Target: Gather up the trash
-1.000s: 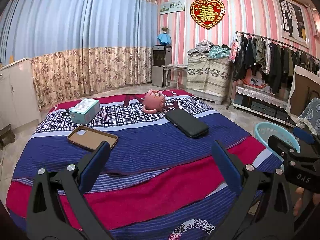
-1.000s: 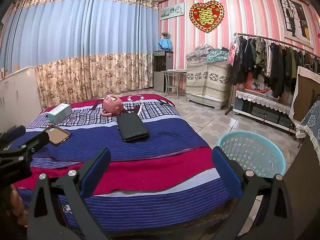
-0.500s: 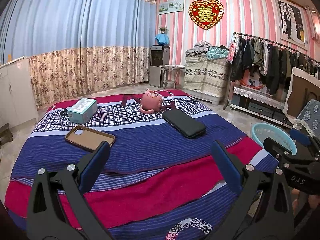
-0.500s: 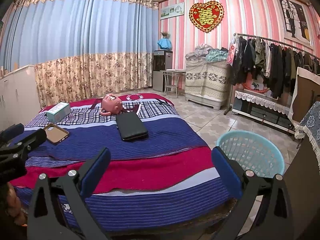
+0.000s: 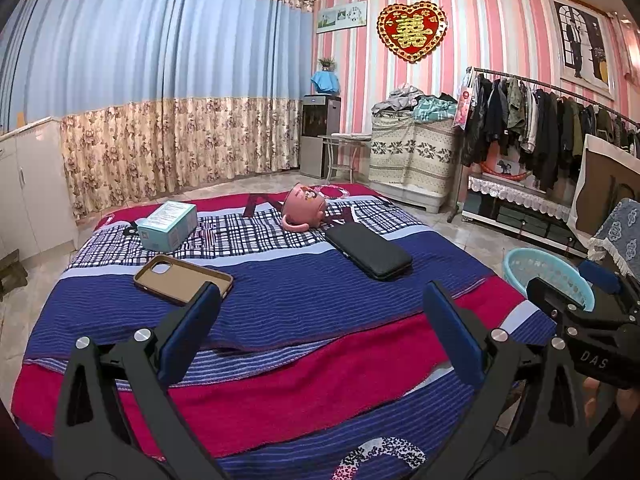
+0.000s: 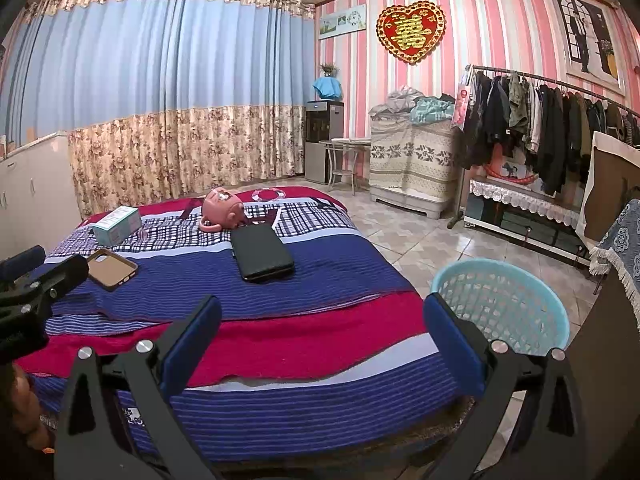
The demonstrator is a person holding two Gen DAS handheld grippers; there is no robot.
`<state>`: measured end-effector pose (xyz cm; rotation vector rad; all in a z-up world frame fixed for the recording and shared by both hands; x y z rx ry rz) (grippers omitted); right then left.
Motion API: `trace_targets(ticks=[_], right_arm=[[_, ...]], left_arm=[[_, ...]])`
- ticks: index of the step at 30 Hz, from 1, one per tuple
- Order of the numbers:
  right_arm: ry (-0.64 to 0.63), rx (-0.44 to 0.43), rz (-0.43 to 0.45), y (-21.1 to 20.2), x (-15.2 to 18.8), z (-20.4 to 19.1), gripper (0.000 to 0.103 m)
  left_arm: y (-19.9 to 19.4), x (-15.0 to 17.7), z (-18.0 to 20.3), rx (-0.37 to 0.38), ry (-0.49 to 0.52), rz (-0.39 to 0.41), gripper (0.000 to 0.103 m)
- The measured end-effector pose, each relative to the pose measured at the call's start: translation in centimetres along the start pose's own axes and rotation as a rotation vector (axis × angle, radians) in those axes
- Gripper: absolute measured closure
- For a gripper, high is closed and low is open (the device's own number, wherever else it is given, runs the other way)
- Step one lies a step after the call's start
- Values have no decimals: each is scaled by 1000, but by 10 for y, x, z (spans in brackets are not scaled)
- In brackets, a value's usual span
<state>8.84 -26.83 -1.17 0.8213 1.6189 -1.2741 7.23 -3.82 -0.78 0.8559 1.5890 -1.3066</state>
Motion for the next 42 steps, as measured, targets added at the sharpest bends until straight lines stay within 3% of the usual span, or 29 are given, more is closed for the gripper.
trace_targets(ticks=[42], right_arm=[[1,-1,-3,0,0,1,5]], left_arm=[[-4,-5,3,-3,3,3,5]])
Point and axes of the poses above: each gripper's, at about its wrist camera, not at the fingertips, and y roughly the way its jaws point, z to its right, x to its underside, the point moved 2 cm from there along y, roughly the way its jaws point, and after that the axes turned 14 degrees about -x, right-handed, at the moved point
